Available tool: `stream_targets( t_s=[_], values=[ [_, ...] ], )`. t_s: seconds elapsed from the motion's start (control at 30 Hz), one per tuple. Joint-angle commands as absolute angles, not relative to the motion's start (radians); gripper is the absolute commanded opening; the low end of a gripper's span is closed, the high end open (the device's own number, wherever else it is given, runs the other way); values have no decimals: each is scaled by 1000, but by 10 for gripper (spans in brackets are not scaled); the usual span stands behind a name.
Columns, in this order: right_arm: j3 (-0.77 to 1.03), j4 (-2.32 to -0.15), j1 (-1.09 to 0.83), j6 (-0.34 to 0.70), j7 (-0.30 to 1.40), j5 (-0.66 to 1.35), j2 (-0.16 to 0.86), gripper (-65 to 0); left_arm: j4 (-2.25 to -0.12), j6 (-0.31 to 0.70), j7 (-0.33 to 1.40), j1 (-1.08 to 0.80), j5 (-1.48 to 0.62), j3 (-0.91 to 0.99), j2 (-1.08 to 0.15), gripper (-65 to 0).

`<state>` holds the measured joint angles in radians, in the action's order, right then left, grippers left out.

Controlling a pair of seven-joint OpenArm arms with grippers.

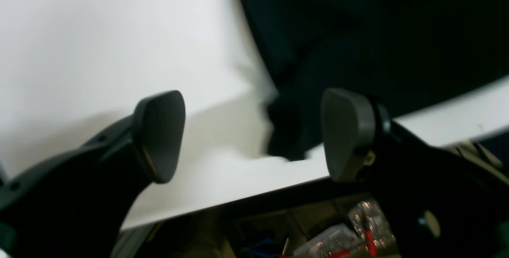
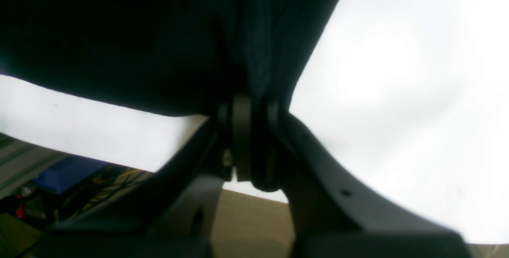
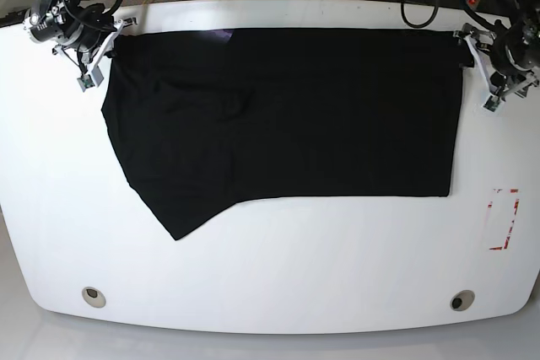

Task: Fold the T-shirt properly
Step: 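Hold the shirt edge with both grippers and drag it to straighten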

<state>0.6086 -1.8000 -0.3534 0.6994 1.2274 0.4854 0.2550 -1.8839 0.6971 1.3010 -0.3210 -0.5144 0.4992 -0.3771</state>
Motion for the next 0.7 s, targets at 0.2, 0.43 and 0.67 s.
stream_targets(
  t_s=[0.2, 0.43, 0.67],
  values=[
    [615, -1817, -351, 698, 1216, 495, 269, -610, -1899, 698, 1283, -317, -363, 470, -334, -381],
    [615, -1817, -351, 698, 1216, 490, 269, -610, -1899, 698, 1287, -320, -311, 470, -326, -410],
    [615, -1817, -351, 698, 1216, 496, 269, -610, -1899, 698, 1285, -317, -309, 472, -328, -522]
  ],
)
